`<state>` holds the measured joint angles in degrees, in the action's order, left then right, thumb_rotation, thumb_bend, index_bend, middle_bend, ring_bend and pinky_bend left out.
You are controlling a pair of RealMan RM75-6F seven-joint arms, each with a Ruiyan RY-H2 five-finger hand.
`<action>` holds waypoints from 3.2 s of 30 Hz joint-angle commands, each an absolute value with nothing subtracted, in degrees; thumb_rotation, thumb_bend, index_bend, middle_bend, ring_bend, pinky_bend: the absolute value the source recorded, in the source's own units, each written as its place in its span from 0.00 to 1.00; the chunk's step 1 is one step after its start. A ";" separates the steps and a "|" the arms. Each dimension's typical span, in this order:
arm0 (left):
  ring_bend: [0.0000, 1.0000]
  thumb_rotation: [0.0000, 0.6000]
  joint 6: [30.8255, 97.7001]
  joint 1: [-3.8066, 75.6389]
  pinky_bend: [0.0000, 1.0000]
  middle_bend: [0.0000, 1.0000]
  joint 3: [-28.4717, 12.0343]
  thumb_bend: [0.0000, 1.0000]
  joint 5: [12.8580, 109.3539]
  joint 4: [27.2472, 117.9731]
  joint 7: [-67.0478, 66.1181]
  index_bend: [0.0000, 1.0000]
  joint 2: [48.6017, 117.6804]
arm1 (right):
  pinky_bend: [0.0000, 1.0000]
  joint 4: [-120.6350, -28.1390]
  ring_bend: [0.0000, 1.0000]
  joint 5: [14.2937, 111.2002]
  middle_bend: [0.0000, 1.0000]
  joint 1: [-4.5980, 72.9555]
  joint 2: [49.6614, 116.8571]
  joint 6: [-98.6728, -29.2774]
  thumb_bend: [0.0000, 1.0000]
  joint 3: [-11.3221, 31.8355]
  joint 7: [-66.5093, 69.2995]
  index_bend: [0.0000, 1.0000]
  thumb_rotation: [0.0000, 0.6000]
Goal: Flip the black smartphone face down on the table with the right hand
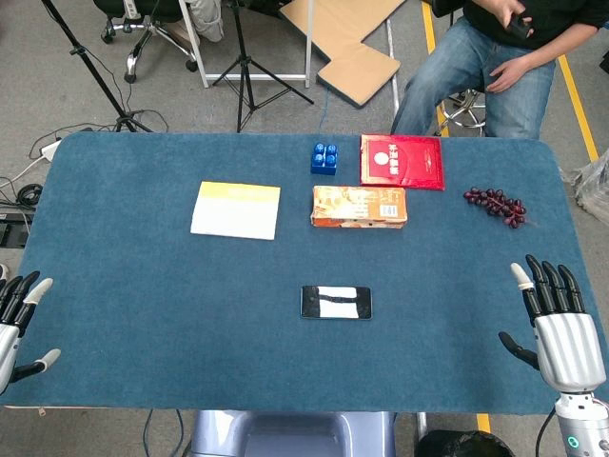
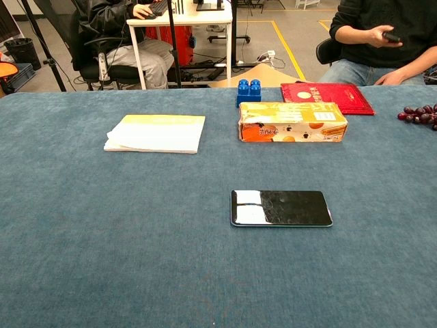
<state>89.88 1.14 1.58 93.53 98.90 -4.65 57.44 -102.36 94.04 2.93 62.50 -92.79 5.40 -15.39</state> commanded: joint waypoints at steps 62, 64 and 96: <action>0.00 1.00 80.52 5.22 0.00 0.00 -1.95 0.00 80.83 95.83 -11.14 0.00 61.86 | 0.13 -77.87 0.04 76.67 0.17 40.65 94.19 -45.32 0.13 7.48 -21.24 0.16 1.00; 0.00 1.00 80.48 5.27 0.00 0.00 -1.96 0.00 80.79 95.82 -11.19 0.00 61.91 | 0.13 -77.84 0.04 76.42 0.18 40.88 94.02 -45.34 0.13 7.64 -21.18 0.16 1.00; 0.00 1.00 80.70 5.40 0.00 0.00 -1.78 0.00 80.79 95.86 -11.13 0.00 61.87 | 0.16 -72.32 0.05 74.53 0.19 42.51 97.06 -45.12 0.15 5.21 -23.11 0.18 1.00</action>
